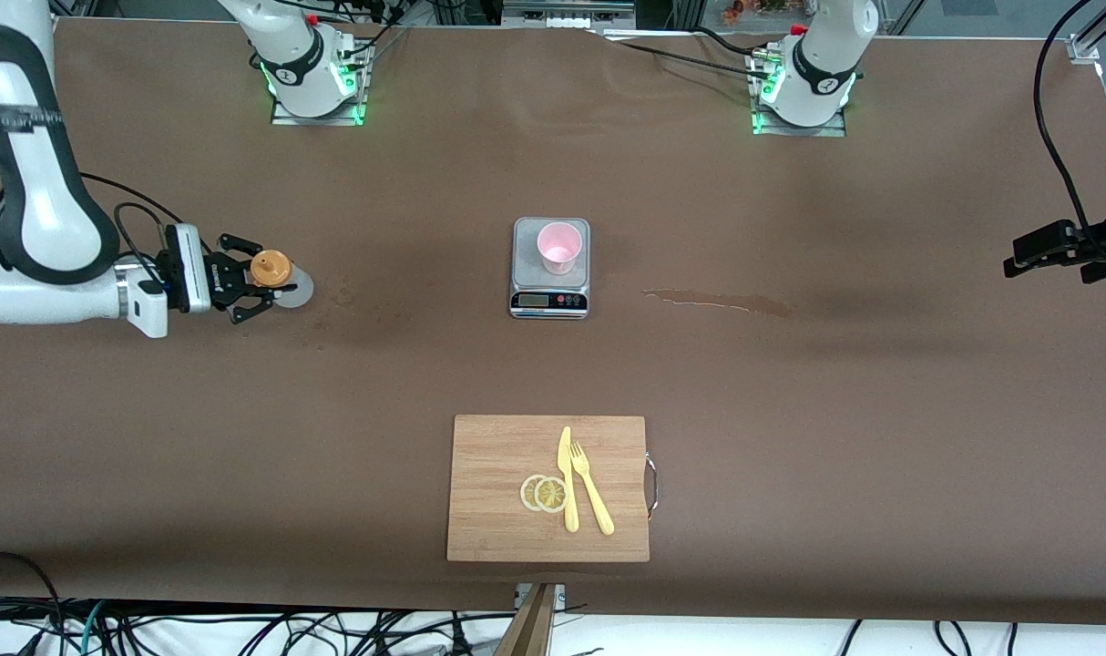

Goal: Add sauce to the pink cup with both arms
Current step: 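Set the bottle down upright and open the right gripper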

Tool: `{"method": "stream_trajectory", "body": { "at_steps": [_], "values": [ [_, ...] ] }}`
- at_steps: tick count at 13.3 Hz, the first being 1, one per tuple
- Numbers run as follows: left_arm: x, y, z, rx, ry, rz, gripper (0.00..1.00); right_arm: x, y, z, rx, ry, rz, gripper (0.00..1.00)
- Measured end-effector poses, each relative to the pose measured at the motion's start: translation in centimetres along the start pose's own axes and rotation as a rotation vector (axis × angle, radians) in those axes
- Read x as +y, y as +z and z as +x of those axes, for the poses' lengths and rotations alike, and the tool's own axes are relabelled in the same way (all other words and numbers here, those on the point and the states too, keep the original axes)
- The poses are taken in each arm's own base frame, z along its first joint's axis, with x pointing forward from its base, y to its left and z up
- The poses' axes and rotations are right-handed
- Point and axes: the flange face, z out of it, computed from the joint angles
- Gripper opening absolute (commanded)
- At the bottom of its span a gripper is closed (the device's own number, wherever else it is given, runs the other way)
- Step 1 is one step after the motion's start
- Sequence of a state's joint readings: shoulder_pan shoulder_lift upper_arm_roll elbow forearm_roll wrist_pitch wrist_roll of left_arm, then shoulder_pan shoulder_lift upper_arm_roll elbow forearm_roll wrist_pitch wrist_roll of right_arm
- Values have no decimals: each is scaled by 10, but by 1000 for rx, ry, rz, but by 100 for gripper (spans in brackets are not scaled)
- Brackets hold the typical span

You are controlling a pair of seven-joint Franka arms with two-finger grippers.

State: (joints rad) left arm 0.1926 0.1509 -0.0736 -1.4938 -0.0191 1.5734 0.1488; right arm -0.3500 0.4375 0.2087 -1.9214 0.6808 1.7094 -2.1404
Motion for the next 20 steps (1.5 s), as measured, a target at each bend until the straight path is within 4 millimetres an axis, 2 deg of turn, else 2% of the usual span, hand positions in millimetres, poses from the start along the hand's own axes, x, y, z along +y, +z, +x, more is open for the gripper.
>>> {"method": "stream_trajectory", "body": {
  "at_steps": [3, 5, 6, 7, 9, 16, 20],
  "values": [
    [0, 0, 0, 0, 0, 0, 100, 6, 31, -47, 93, -22, 9, 0],
    [0, 0, 0, 0, 0, 0, 100, 7, 41, -63, 114, -17, 17, 6],
    [0, 0, 0, 0, 0, 0, 100, 7, 43, -67, 120, -16, 18, 16],
    [0, 0, 0, 0, 0, 0, 100, 8, 45, -70, 123, -17, 19, 48],
    [0, 0, 0, 0, 0, 0, 100, 9, 46, -73, 126, -15, 19, 100],
    [0, 0, 0, 0, 0, 0, 100, 8, 36, -80, 128, -7, -3, 100],
    [0, 0, 0, 0, -1, 0, 100, 10, -2, -79, 68, -36, -32, 100]
  ]
}}
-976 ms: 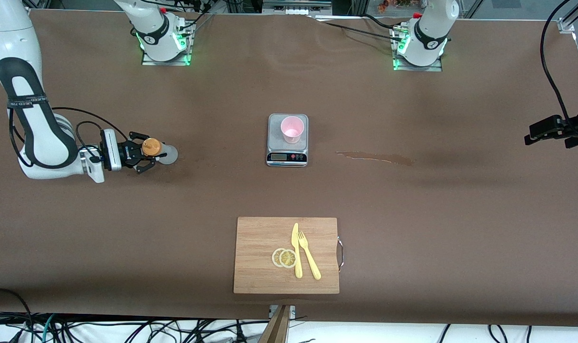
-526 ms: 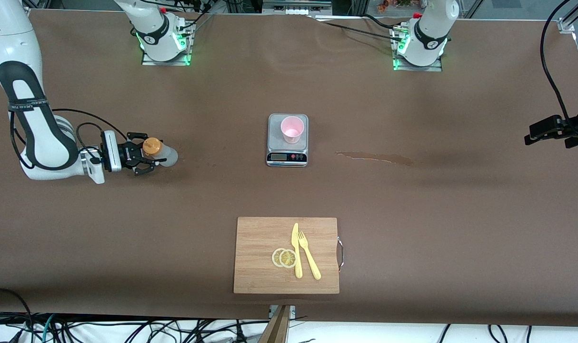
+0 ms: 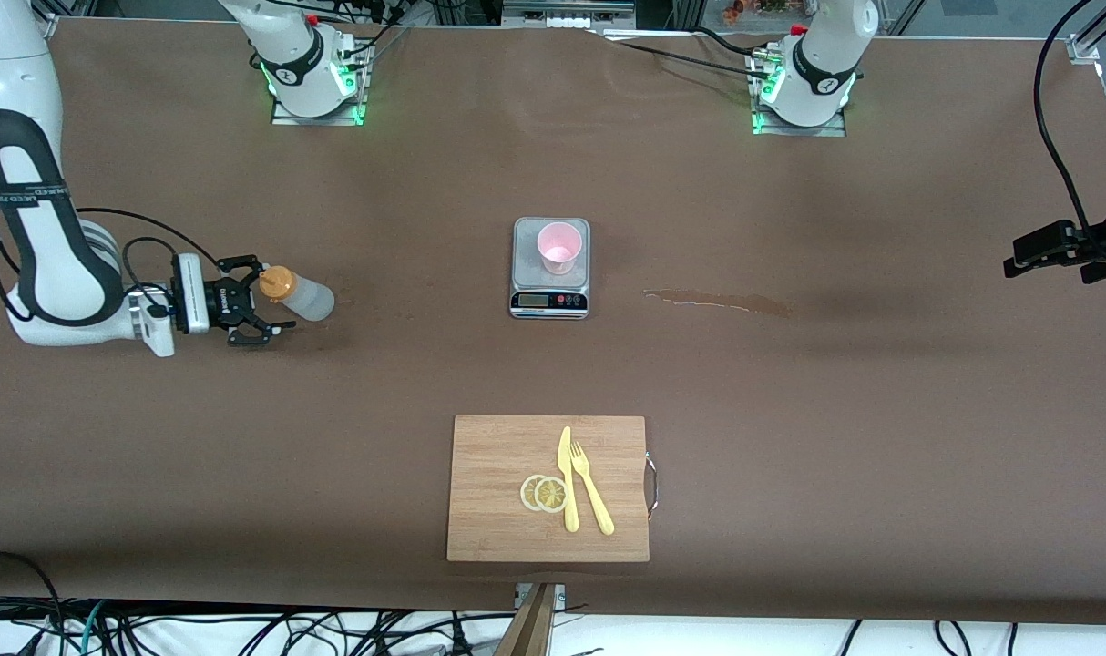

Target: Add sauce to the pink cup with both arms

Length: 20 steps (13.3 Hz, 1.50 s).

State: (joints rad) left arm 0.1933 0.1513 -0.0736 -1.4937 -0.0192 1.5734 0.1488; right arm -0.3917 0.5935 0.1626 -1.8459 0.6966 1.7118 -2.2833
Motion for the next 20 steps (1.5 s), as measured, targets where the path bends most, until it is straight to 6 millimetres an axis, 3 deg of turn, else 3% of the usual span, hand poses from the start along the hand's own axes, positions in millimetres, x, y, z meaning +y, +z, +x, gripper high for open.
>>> {"method": "stream_trajectory", "body": {
  "at_steps": [5, 8, 11, 14, 20],
  "values": [
    [0, 0, 0, 0, 0, 0, 100, -26, -48, -10, -137, 5, 31, 100],
    [-1, 0, 0, 0, -2, 0, 100, -30, -86, 17, -257, 40, 18, 100],
    [-1, 0, 0, 0, -2, 0, 100, -41, -125, 69, -371, 161, -39, 100],
    [-1, 0, 0, 0, -2, 0, 100, -52, -146, 140, -480, 311, -126, 100],
    [-2, 0, 0, 0, -3, 0, 100, -80, -147, 268, -601, 715, -351, 100]
  ]
}}
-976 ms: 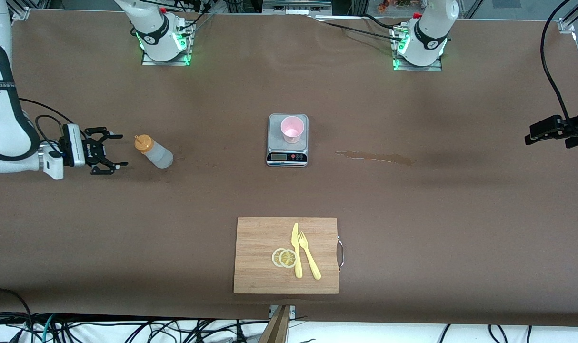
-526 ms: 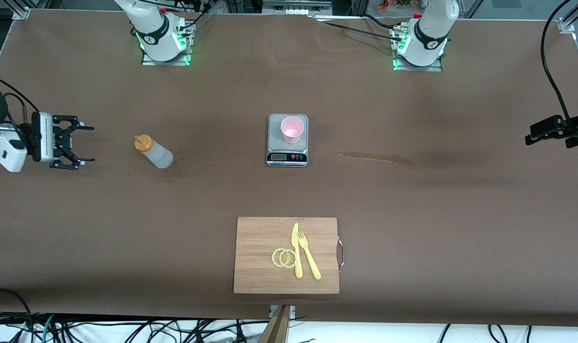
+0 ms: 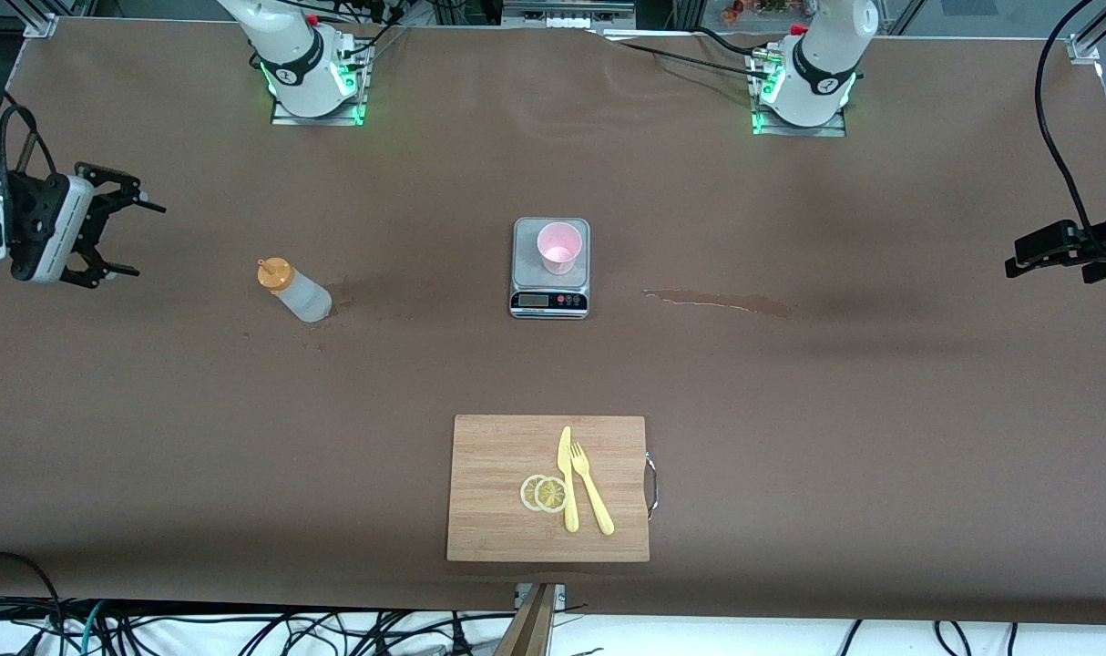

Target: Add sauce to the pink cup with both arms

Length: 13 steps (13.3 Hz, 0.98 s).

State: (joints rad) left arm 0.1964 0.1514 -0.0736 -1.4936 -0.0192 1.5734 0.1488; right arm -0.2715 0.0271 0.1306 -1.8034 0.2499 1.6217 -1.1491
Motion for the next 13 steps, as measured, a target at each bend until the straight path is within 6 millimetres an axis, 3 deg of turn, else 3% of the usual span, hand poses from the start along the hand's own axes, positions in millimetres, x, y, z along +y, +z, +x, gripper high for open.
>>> {"method": "stream_trajectory", "body": {
  "at_steps": [3, 5, 10, 13],
  "values": [
    [0, 0, 0, 0, -1, 0, 100, -47, -30, 29, -29, 264, -99, 100],
    [0, 0, 0, 0, -1, 0, 100, -68, -39, 42, -41, 391, -154, 100],
    [-1, 0, 0, 0, -1, 0, 100, -86, -45, 52, -90, 669, -252, 100],
    [-1, 0, 0, 0, -1, 0, 100, -94, -55, 51, -106, 728, -288, 100]
  ]
}}
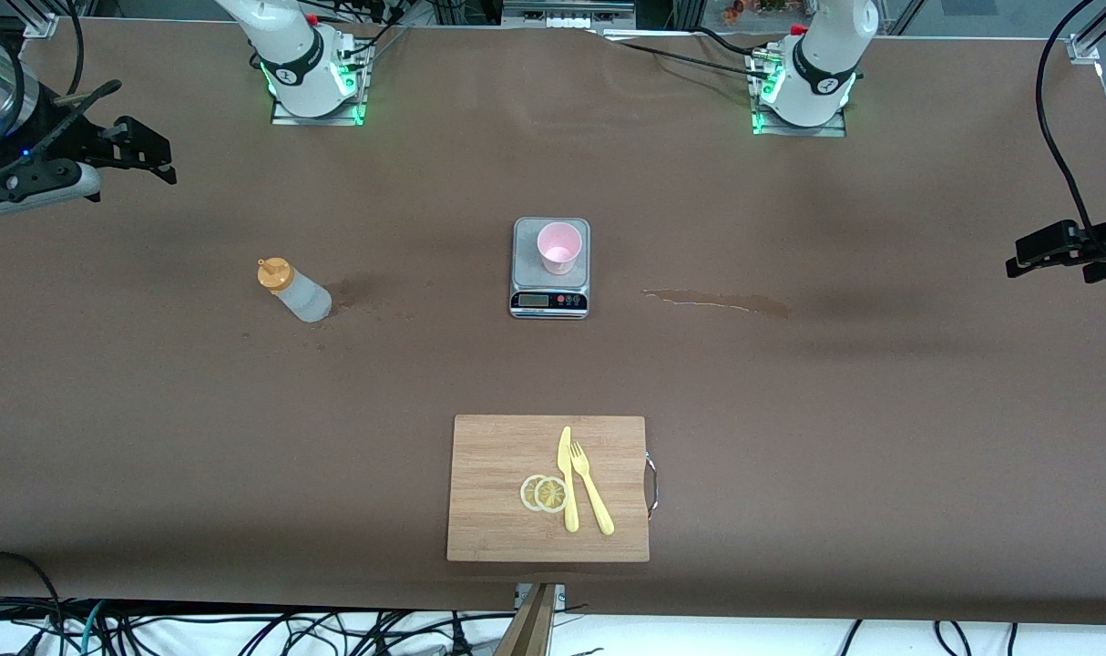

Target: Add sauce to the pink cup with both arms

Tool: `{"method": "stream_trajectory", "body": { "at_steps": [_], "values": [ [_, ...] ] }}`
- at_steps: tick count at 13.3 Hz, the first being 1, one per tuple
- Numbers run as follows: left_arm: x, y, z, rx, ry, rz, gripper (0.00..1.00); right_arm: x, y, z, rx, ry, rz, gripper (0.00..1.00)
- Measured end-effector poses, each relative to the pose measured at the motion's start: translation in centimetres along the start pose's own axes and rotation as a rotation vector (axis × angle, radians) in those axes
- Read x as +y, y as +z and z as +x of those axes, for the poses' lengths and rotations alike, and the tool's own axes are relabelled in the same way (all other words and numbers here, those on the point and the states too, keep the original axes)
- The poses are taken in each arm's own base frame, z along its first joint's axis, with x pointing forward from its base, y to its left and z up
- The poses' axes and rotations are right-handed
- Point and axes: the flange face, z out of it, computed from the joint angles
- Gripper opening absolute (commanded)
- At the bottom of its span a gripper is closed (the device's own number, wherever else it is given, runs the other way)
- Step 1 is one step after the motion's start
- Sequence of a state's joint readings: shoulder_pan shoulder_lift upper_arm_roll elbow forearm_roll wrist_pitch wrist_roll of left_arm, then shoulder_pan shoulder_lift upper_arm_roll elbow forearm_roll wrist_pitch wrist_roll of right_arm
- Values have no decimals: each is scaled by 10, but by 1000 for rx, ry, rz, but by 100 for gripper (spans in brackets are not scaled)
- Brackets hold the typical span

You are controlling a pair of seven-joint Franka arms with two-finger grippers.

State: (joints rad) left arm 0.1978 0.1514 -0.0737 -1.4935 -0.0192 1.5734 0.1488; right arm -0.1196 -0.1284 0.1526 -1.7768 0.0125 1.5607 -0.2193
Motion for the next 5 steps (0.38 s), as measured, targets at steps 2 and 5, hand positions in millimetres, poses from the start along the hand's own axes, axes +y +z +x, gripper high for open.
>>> {"method": "stream_trajectory", "body": {
  "at_steps": [2, 5],
  "values": [
    [0, 0, 0, 0, 0, 0, 100, -2, -4, -3, 4, 4, -11, 100],
    [0, 0, 0, 0, 0, 0, 100, -3, -5, -3, 4, 4, -12, 100]
  ]
}}
